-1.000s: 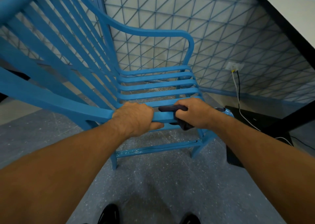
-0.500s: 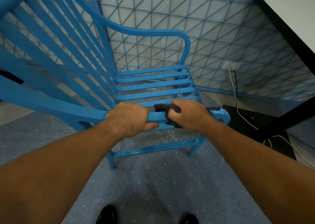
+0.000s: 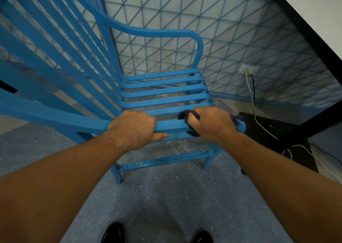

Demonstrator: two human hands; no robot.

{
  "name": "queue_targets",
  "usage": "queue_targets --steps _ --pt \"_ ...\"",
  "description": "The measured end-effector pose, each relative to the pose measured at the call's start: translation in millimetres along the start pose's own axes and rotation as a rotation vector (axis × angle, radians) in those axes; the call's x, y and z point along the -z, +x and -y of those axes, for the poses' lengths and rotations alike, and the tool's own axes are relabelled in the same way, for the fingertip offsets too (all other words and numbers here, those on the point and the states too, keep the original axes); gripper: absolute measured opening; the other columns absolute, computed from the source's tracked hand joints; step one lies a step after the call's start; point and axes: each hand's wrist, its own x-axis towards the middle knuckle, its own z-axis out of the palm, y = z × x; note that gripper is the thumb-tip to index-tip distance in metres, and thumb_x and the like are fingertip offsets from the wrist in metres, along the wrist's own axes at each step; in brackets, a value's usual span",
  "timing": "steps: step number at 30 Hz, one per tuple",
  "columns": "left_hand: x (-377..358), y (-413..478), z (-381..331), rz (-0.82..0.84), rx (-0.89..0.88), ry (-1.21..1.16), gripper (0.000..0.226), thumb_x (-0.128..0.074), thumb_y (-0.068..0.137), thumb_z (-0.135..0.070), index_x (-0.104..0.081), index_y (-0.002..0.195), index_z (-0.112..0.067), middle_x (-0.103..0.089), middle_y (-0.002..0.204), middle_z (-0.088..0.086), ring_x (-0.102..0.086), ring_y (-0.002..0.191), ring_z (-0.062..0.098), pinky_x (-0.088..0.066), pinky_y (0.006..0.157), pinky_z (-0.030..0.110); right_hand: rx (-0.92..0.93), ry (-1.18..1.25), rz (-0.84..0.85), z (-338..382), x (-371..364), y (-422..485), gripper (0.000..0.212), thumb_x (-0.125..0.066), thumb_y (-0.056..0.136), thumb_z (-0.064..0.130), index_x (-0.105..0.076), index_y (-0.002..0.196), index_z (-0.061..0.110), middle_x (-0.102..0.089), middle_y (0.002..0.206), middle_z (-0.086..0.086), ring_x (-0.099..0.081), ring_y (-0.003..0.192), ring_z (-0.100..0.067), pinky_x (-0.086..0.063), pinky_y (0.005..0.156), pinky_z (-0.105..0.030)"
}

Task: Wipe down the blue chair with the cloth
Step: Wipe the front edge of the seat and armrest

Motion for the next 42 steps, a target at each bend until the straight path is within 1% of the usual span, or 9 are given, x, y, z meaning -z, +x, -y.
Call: queue_targets --steps 2,5,9,12,17,27,33,38,42 --pt "1 0 -1 0.009 0.013 -0.005 0.06 -0.029 0.085 -0.078 -0.055 0.09 -0.024 -0.047 0.07 -0.008 -0.049 0.066 0.014 -0.037 0.063 0.033 0.054 0.015 0.0 9 -3 -1 0.036 -0.034 0.094 0.051 -0.056 0.089 0.023 -0.061 0.084 0.004 -0.057 0.075 -0.018 -0.048 0.071 -0.035" --pt "2 1 -2 0.007 0.026 -0.01 0.059 -0.031 0.085 -0.078 -0.055 0.089 -0.025 -0.05 0.072 -0.007 -0.051 0.068 0.015 -0.038 0.064 0.033 0.136 0.143 0.155 7 4 0 0.024 -0.042 0.093 0.045 -0.058 0.094 0.027 -0.061 0.088 0.008 -0.057 0.081 -0.016 -0.047 0.076 -0.037" --pt "0 0 1 0.001 0.025 -0.016 0.062 -0.029 0.084 -0.079 -0.057 0.09 -0.024 -0.054 0.074 -0.007 -0.053 0.068 0.014 -0.039 0.062 0.033 0.077 0.384 0.351 -6 22 7 0.011 -0.056 0.088 0.024 -0.064 0.093 0.028 -0.067 0.085 0.007 -0.063 0.079 -0.011 -0.054 0.071 -0.028" --pt "0 0 1 0.005 0.014 -0.014 0.063 -0.028 0.085 -0.079 -0.057 0.089 -0.024 -0.054 0.073 -0.006 -0.052 0.066 0.013 -0.04 0.062 0.033 0.058 0.37 0.35 -9 29 9 0.013 -0.057 0.087 0.019 -0.067 0.094 0.025 -0.069 0.08 0.004 -0.065 0.075 -0.012 -0.054 0.065 -0.025" --pt "1 -1 0 0.01 0.015 -0.01 0.062 -0.028 0.085 -0.078 -0.056 0.091 -0.023 -0.054 0.075 -0.006 -0.054 0.069 0.015 -0.039 0.064 0.033 0.076 0.409 0.371 5 20 14 0.008 -0.058 0.085 0.024 -0.066 0.083 0.027 -0.068 0.078 0.002 -0.064 0.075 -0.016 -0.056 0.068 -0.033" --pt "2 -1 1 0.002 -0.009 -0.017 0.063 -0.027 0.086 -0.078 -0.057 0.096 -0.023 -0.053 0.076 -0.006 -0.054 0.071 0.015 -0.041 0.065 0.032 -0.035 0.44 0.307 -37 37 2 0.011 -0.057 0.089 0.017 -0.068 0.09 0.015 -0.069 0.078 -0.003 -0.062 0.066 -0.008 -0.049 0.062 -0.025" --pt "5 -2 -2 0.008 0.026 -0.037 0.054 -0.032 0.087 -0.076 -0.05 0.089 -0.025 -0.048 0.071 -0.008 -0.049 0.067 0.014 -0.037 0.064 0.031 0.098 0.441 0.31 15 17 7 0.012 -0.056 0.085 0.024 -0.061 0.076 0.031 -0.066 0.075 0.004 -0.063 0.071 -0.014 -0.056 0.066 -0.035" --pt "2 -2 2 0.006 -0.004 -0.003 0.063 -0.027 0.086 -0.078 -0.057 0.098 -0.024 -0.057 0.081 -0.006 -0.053 0.073 0.015 -0.037 0.066 0.031 0.008 0.44 0.284 -20 27 0 0.011 -0.056 0.09 0.022 -0.065 0.093 0.025 -0.067 0.085 0.002 -0.064 0.078 -0.014 -0.054 0.068 -0.03" --pt "-1 -2 3 -0.003 0.002 -0.031 0.064 -0.028 0.085 -0.08 -0.057 0.099 -0.024 -0.057 0.081 -0.006 -0.053 0.074 0.015 -0.041 0.066 0.032 -0.148 0.544 0.2 -58 35 -12 0.013 -0.055 0.092 0.013 -0.065 0.093 0.021 -0.068 0.081 -0.002 -0.065 0.071 -0.012 -0.047 0.052 -0.014"
